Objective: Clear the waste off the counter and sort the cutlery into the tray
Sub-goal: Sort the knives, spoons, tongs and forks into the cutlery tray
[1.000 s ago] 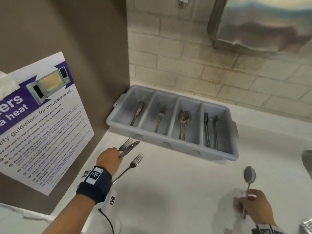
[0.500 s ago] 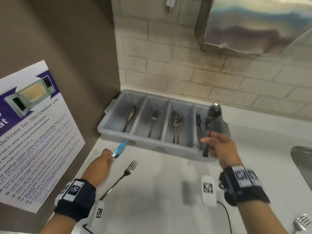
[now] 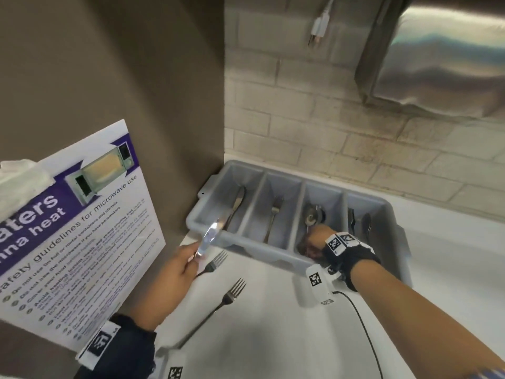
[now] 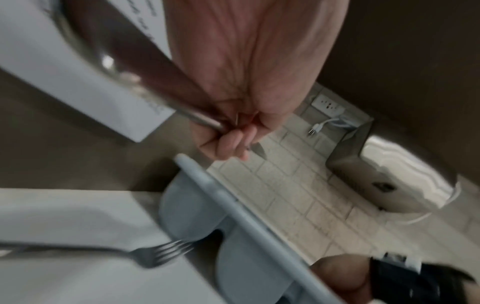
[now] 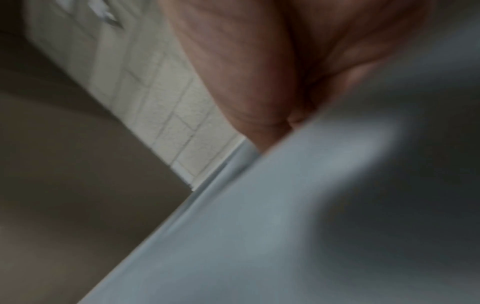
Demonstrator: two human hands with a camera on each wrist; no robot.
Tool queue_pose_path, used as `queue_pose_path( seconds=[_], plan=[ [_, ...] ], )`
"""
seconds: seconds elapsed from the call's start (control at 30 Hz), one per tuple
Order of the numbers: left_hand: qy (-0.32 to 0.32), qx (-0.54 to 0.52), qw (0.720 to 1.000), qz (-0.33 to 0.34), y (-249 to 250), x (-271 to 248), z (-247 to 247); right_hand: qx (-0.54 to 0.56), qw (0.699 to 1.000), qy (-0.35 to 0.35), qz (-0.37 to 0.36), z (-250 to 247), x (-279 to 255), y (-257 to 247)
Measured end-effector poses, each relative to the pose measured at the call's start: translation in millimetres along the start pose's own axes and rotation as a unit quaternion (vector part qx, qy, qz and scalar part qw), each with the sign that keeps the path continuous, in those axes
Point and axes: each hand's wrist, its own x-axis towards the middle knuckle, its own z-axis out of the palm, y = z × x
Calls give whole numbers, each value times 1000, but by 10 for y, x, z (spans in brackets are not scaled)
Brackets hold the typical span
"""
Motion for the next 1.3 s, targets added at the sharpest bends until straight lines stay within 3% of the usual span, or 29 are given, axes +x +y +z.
queue_pose_path(
  seconds=[0.1, 0.2, 0.37, 0.53, 0.6, 0.7, 0.87, 0.97, 1.1, 1.2, 1.3],
  plan=[
    [5, 44, 999, 10, 169, 367, 17, 25, 989, 129, -67, 15, -275, -48],
    [8, 28, 1000, 3, 288, 973, 126, 145, 955, 221, -137, 70, -817, 52],
    [-47, 77, 993, -73, 104, 1921, 374, 164, 933, 268, -174, 431, -1625, 531],
    [-176, 327, 925, -82, -142, 2195, 566, 156, 951, 254, -86, 851, -1912, 1100],
    [-205, 377, 901, -65, -200, 2158, 634, 155, 951, 258, -68, 931, -1992, 1204],
    [-194, 379, 903, -64, -176, 2043, 717, 151, 953, 257, -56, 976, -2056, 1253],
    [-78, 195, 977, -23, -45, 1685, 520, 158, 957, 235, -59, 1056, -2031, 1251],
    [-2, 149, 988, 35, 37, 1057, 347, 155, 962, 215, -67, 1115, -1981, 1216],
    [-49, 179, 983, -9, -239, 204, 352, 137, 970, 184, -85, 1192, -1926, 1177],
    [-121, 293, 945, -80, -664, -92, 436, 123, 974, 166, -96, 1256, -1885, 1177],
    [-100, 342, 929, -100, -847, -221, 533, 131, 977, 144, -91, 1282, -1877, 1168]
  ],
)
